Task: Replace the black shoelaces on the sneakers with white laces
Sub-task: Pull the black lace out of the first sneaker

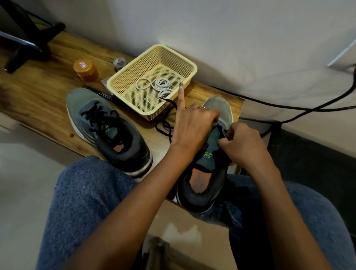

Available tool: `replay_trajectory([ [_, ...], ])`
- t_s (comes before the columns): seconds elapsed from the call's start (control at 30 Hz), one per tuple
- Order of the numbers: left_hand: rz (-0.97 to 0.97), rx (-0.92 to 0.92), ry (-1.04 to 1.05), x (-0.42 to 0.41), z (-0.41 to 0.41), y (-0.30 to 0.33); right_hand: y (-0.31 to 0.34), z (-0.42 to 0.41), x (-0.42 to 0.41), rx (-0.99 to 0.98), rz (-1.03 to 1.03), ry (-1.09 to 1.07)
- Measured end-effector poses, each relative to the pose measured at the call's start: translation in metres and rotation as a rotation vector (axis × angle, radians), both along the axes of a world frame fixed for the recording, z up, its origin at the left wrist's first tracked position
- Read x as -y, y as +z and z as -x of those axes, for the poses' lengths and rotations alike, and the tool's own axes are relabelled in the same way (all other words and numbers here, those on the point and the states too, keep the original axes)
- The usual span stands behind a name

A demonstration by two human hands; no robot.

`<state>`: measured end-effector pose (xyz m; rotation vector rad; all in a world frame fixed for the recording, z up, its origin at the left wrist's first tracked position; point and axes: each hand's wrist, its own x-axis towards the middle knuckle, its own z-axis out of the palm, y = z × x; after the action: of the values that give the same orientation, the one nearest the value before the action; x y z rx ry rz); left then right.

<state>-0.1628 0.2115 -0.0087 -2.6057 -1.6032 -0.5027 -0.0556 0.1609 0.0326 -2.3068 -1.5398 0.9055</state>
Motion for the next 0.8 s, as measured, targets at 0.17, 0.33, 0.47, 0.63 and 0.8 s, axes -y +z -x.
replay_trajectory([
  [0.17,-0.024,0.097,0.062,-0.003,0.003,-0.002,-0.003,-0.007,-0.002,-0.003,0.003,-0.054],
  [0.33,-0.005,0.314,0.319,-0.015,0.022,0.014,-0.005,-0.011,-0.001,0.003,-0.020,-0.066],
  [0.47,-0.014,0.502,0.495,-0.024,0.040,0.019,-0.006,-0.011,-0.001,-0.016,-0.014,-0.072],
  [0.63,0.006,0.545,0.435,-0.018,0.031,0.018,-0.007,-0.009,-0.001,-0.007,-0.010,-0.051],
  [0.8,0.090,0.312,0.089,-0.009,0.013,0.015,-0.006,-0.011,-0.001,-0.003,0.015,-0.045],
])
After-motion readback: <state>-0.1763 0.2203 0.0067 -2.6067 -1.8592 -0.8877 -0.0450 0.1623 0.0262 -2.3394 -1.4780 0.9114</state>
